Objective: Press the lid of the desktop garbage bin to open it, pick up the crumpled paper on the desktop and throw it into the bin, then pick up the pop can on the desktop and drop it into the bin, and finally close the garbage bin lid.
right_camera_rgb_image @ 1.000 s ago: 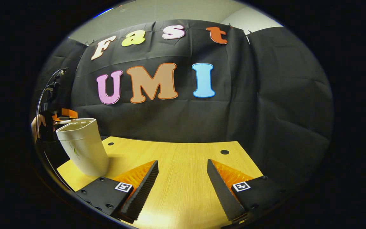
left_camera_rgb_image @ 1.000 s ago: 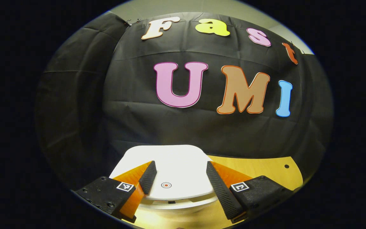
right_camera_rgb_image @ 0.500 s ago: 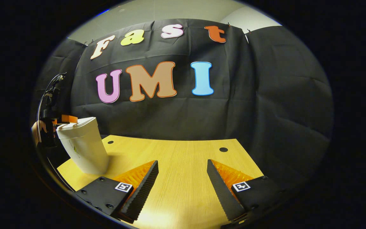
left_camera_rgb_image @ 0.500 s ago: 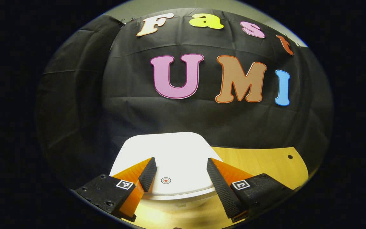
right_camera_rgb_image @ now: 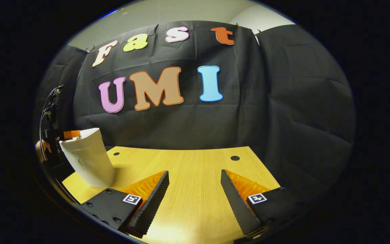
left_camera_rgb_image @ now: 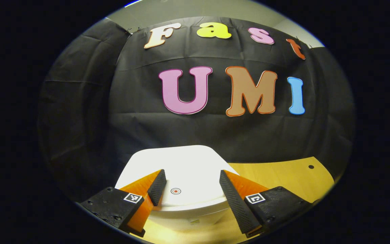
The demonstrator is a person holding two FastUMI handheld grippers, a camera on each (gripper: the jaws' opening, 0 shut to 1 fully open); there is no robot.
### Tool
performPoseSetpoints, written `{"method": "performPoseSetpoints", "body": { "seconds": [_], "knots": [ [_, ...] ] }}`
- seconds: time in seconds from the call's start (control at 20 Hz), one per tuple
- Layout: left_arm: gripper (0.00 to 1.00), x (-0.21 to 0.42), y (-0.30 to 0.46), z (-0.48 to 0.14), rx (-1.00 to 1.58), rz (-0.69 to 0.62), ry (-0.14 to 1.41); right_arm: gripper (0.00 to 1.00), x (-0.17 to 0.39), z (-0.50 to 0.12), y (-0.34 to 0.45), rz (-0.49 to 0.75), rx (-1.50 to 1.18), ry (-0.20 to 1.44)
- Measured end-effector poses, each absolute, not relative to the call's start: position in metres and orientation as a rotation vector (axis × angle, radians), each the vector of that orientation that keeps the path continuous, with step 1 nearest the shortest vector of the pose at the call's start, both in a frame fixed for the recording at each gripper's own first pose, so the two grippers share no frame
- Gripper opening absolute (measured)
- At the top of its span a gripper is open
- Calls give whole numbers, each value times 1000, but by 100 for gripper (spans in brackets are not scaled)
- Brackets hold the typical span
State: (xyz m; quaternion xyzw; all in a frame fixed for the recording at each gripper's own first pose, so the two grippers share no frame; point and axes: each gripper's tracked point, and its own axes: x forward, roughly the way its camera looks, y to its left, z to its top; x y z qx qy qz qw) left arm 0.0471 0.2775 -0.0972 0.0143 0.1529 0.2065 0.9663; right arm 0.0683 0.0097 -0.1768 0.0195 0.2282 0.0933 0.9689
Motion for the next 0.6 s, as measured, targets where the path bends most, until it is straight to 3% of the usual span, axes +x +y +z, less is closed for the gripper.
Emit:
{"method": "performPoseSetpoints", "body": {
  "seconds": [0.45,0.6],
  "knots": [
    [90,43,284,-107,35,438,387,98,71,-162,-5,195,-1,424],
    [94,41,277,-113,60,416,438,98,66,-171,-1,203,6,449]
  ]
}}
